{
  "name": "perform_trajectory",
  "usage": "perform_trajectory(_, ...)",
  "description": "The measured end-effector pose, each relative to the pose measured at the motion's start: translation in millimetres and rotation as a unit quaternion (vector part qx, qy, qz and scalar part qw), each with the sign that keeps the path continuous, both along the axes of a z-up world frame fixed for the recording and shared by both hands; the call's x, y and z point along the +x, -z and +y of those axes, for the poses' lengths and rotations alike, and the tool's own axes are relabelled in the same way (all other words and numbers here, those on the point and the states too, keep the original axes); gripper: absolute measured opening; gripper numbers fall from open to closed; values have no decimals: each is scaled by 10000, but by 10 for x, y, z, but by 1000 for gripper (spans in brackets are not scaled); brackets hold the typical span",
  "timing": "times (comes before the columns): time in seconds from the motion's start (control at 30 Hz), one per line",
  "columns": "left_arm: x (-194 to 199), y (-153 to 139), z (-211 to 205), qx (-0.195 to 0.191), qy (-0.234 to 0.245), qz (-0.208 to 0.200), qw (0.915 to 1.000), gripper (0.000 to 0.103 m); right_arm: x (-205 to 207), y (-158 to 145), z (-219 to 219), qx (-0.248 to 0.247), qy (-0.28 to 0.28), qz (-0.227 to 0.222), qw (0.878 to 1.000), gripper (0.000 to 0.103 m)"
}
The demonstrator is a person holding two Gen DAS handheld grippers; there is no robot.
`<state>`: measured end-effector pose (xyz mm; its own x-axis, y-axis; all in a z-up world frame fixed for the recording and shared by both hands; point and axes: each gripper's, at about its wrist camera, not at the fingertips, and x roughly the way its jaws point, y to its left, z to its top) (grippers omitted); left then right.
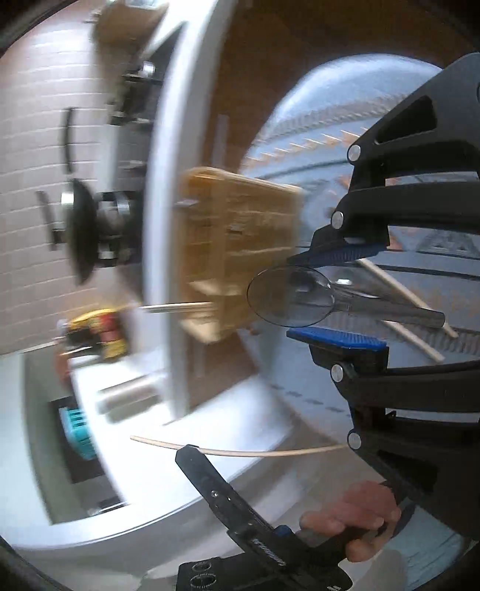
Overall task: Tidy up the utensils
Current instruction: 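Lift the chopstick and spoon over the tan caddy and open both tools to drop them in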
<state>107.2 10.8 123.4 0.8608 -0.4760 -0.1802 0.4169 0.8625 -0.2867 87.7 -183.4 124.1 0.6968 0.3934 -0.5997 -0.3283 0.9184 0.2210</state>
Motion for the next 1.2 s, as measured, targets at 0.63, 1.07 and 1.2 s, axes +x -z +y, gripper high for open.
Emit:
perform_trajectory(0.63, 1272, -319, -167, -693, -979, -383, 9920, 4, 969, -743, 69, -557, 1084, -2131, 9694, 29)
perform_trajectory(1.07, 1448, 128, -345, -108, -1365, -601, 9888, 4, 1372, -140, -68, -310, 1268, -1975, 9716, 29)
perform_trajectory(1.2, 1408, 194, -333, -54, -1336, -618, 9891, 5, 1391, -70, -60, -342, 1202, -1850, 9748, 30)
